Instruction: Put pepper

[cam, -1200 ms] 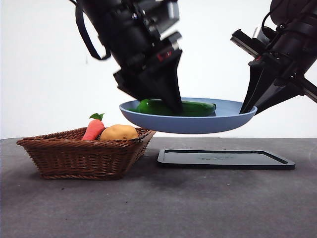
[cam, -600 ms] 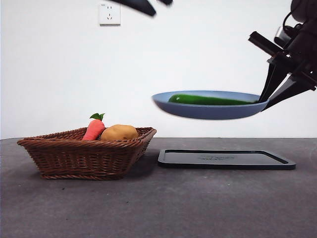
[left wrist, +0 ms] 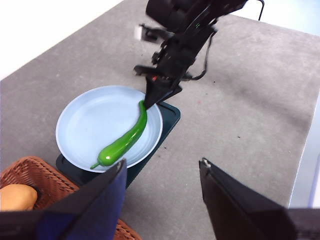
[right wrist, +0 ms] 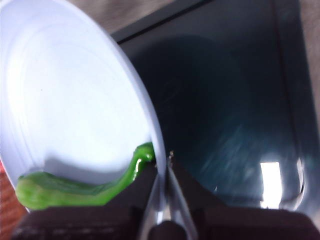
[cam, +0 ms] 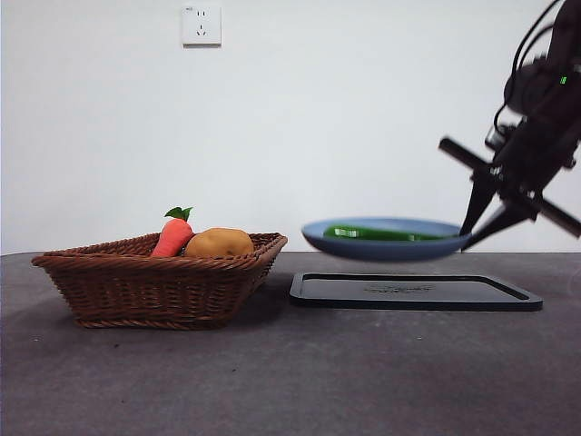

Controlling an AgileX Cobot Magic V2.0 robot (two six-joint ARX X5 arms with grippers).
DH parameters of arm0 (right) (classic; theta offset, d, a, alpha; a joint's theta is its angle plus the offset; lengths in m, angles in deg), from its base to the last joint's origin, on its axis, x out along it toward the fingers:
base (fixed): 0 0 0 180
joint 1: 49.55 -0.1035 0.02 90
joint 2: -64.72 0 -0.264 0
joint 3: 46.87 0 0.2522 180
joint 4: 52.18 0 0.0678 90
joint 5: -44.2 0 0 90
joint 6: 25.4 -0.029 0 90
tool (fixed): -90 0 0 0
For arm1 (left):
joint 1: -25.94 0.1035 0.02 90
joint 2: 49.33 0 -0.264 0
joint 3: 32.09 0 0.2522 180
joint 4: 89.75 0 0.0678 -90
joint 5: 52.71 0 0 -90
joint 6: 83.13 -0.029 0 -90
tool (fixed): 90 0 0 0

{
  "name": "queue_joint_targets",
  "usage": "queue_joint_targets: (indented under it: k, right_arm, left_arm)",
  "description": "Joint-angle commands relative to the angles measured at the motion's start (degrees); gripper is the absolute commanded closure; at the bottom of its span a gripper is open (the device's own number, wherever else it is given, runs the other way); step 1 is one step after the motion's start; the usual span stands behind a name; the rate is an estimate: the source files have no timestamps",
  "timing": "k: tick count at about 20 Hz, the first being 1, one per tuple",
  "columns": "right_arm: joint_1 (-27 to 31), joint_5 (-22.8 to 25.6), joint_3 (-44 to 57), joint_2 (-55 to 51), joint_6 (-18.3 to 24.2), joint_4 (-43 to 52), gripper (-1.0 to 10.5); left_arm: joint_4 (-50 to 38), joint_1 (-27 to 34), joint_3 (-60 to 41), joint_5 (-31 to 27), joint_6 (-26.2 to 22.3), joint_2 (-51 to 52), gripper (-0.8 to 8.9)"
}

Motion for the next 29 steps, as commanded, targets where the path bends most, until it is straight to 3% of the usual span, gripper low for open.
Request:
queue_joint_targets:
  k: [1, 12, 17, 20, 24, 29]
  right_arm:
    - [0.31, -0.39, -1.44, 3.61, -0.68, 1.88, 9.4]
    - [0.77, 0.92, -1.44, 6.6, 1.73, 1.4, 9.3]
    - [1.18, 0.98, -1.44, 6.08, 1.92, -0.83, 7.5]
    - [2.34, 3.93, -1.44, 2.47, 3.74, -3.3, 7.5]
    - [4.17, 5.38, -1.44, -7.41, 9.03, -8.81, 7.5]
    - [2.45, 5.03, -1.44, -25.16, 20.04, -22.53, 7.5]
  left_arm:
    - [0.04, -0.59, 1.07, -0.11, 0.37, -0.31, 5.53]
    - [0.11, -0.59, 1.07, -0.2, 0.37, -0.33, 5.53]
    - [0.35, -0.57, 1.07, -0.2, 0.37, -0.33, 5.53]
    - [0.55, -0.57, 1.07, -0.2, 0.37, -0.33, 5.53]
    - [0.76, -0.55, 1.07, -0.26, 0.35, -0.33, 5.53]
    - [1.53, -0.55, 1.07, -0.15, 0.37, -0.33, 5.55]
